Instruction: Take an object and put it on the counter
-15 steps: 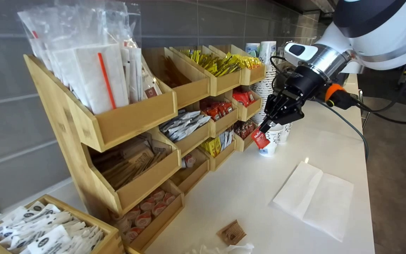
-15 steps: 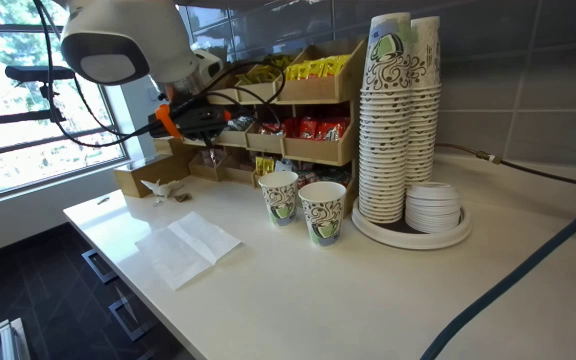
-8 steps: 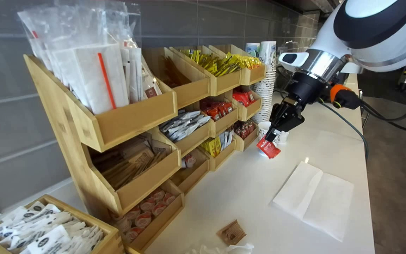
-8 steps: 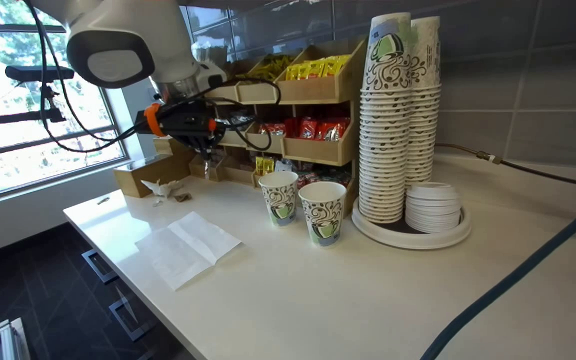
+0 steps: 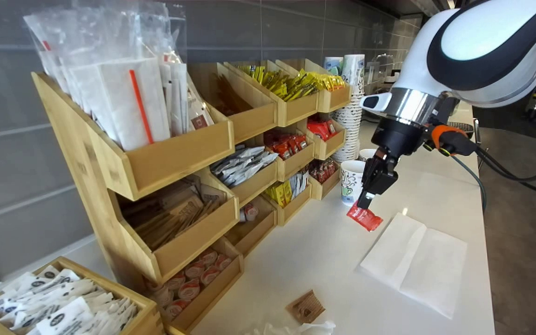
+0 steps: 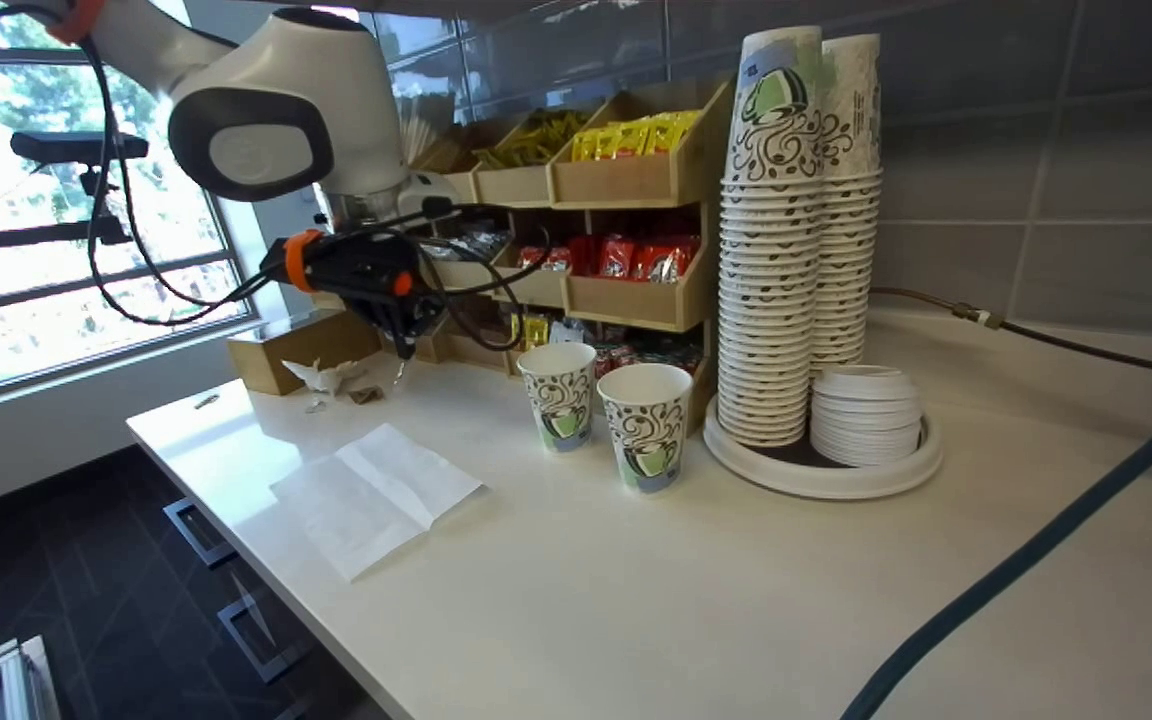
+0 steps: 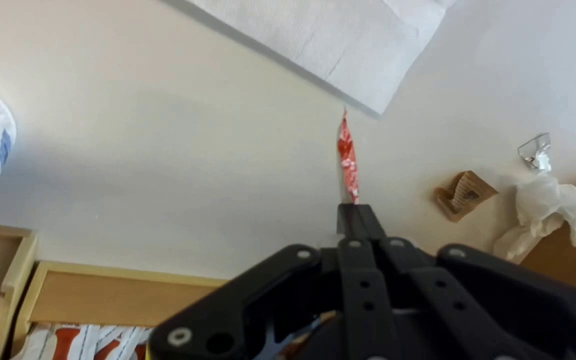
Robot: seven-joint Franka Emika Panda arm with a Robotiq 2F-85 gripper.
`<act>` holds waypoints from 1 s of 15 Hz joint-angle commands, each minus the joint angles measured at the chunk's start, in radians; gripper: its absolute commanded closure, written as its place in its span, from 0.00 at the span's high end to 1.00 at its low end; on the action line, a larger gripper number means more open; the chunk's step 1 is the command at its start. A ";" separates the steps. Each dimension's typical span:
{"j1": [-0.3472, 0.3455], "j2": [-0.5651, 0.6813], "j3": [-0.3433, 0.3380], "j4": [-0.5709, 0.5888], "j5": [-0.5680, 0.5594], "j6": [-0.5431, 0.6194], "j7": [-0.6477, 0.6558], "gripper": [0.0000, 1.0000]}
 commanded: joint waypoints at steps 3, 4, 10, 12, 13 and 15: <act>-0.006 0.052 0.008 0.057 -0.081 -0.094 0.144 0.33; -0.007 0.054 0.009 0.064 -0.089 -0.105 0.156 0.41; -0.007 0.035 0.017 0.085 -0.160 -0.130 0.242 0.82; -0.005 0.011 0.020 0.084 -0.184 -0.130 0.249 0.96; -0.005 -0.003 0.022 0.084 -0.203 -0.134 0.251 0.99; -0.005 -0.029 0.025 0.085 -0.251 -0.146 0.268 1.00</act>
